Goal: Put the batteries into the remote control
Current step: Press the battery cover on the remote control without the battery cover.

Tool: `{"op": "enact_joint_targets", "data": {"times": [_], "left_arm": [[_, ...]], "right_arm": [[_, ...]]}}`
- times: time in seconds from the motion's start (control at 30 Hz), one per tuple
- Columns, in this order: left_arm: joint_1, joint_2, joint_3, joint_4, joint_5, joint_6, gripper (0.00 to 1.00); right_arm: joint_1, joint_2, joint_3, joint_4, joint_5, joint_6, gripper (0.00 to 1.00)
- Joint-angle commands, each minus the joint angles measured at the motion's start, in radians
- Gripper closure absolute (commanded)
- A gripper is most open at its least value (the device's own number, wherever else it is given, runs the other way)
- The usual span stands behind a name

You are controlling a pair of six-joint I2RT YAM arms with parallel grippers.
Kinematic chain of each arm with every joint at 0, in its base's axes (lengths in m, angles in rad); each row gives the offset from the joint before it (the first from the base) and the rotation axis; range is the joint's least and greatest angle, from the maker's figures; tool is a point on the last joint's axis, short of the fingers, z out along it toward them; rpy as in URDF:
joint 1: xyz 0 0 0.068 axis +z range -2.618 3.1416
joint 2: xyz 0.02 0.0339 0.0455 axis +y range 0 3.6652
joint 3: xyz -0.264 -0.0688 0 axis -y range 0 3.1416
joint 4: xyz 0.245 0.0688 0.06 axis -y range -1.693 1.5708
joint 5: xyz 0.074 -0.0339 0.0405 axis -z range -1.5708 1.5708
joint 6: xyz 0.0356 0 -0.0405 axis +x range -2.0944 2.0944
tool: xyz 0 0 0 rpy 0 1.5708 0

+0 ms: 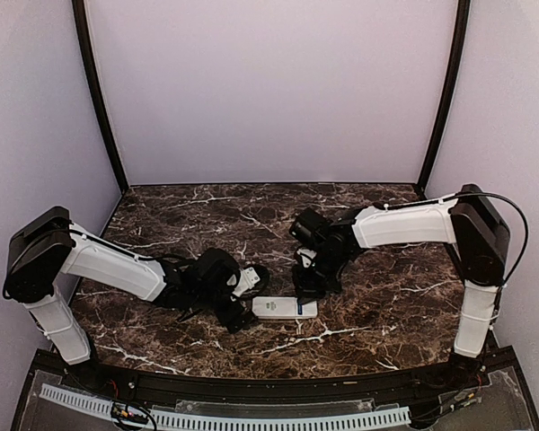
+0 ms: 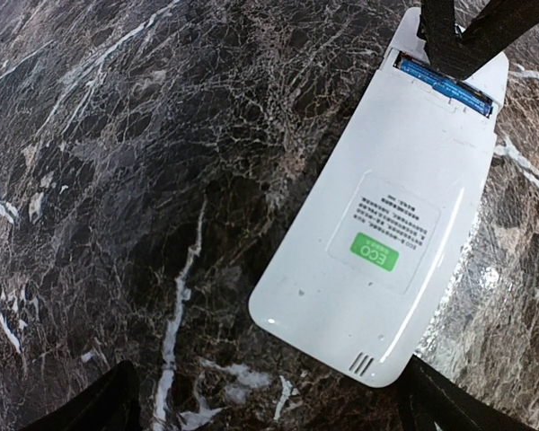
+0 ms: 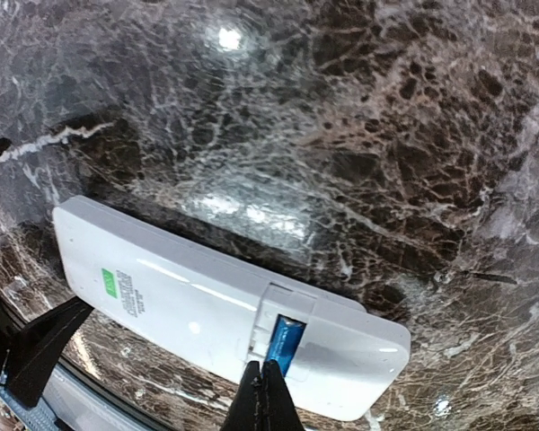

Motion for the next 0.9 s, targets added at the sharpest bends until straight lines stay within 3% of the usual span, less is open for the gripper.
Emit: {"op": "enact_joint_targets", "data": {"times": [0.0, 0.13, 0.53, 0.87], "left_arm": [[0.004, -0.001, -0.011, -0.029, 0.013, 0.01, 0.01], [0.005, -0.007, -0.013, -0.029, 0.02, 0.012, 0.01], [0.024, -0.13, -0.05, -0.032, 0.016, 0.002, 0.01], [0.079, -0.018, 0.054, -0.18, -0.065, -0.147, 0.01]], "right_arm": [[0.003, -0.005, 0.064, -0.022, -0.016, -0.032, 1.0], [0.002, -0.028, 0.089, -0.062, 0.016, -0.04, 1.0], [-0.029, -0.064, 0.03, -0.297, 0.303, -0.013, 1.0], [-0.005, 0.028, 0.041, -0.318, 0.357, -0.022, 1.0]]}}
